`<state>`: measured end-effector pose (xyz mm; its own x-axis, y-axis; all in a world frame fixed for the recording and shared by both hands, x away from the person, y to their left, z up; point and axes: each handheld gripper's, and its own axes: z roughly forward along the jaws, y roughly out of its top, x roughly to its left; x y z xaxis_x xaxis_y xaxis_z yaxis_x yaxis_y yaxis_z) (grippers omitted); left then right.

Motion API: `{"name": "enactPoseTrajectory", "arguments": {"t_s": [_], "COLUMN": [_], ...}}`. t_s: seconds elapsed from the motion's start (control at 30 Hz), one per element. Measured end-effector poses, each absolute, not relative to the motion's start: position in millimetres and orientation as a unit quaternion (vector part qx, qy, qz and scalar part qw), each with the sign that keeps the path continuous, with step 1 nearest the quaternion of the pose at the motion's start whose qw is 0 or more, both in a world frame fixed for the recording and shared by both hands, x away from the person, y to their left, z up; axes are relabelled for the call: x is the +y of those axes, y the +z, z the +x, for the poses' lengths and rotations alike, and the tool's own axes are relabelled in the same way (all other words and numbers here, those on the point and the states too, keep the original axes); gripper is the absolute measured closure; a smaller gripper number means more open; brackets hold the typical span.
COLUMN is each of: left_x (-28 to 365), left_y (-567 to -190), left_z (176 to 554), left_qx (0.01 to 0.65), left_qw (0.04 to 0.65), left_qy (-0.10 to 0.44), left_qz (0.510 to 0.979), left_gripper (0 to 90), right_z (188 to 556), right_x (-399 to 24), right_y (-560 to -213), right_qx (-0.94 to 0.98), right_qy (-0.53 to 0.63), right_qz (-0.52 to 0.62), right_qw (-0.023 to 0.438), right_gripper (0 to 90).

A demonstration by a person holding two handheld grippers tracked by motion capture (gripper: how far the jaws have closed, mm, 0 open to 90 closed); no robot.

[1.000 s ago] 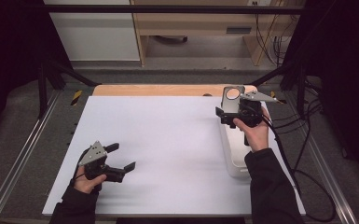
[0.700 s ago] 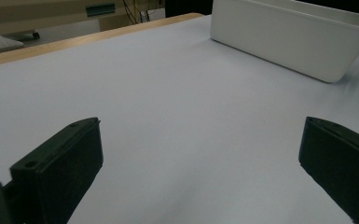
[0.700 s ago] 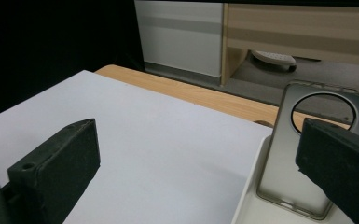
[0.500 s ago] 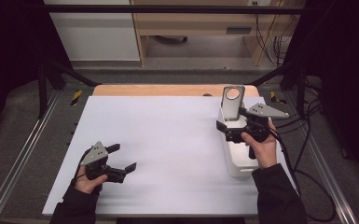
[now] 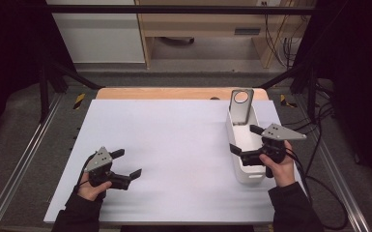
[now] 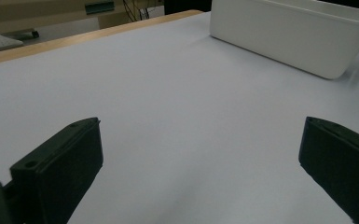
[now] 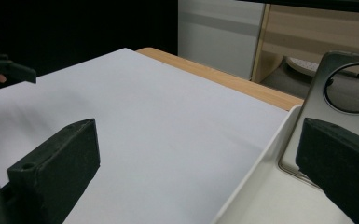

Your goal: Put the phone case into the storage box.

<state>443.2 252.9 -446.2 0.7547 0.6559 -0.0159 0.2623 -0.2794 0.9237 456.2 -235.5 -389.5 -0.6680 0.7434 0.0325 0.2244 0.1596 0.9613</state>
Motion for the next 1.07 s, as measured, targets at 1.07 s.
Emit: {"name": "enactPoseTrajectory", "arguments": {"t_s": [1.07], "left_x": [249.5], "left_y": [-445.8], "left_z": [441.4], "left_qx": [0.284], "left_qw": [0.519], "left_qy": [0.192], "left_qz": [0.783], "left_gripper": [0.0], "right_z": [428.3], "right_x": [-282.9], "right_y": [-435.9], "right_qx": [0.726], "right_qy": [0.563], "right_qz": [0.335], "right_qw": [0.212], "right_gripper": [0.4]}}
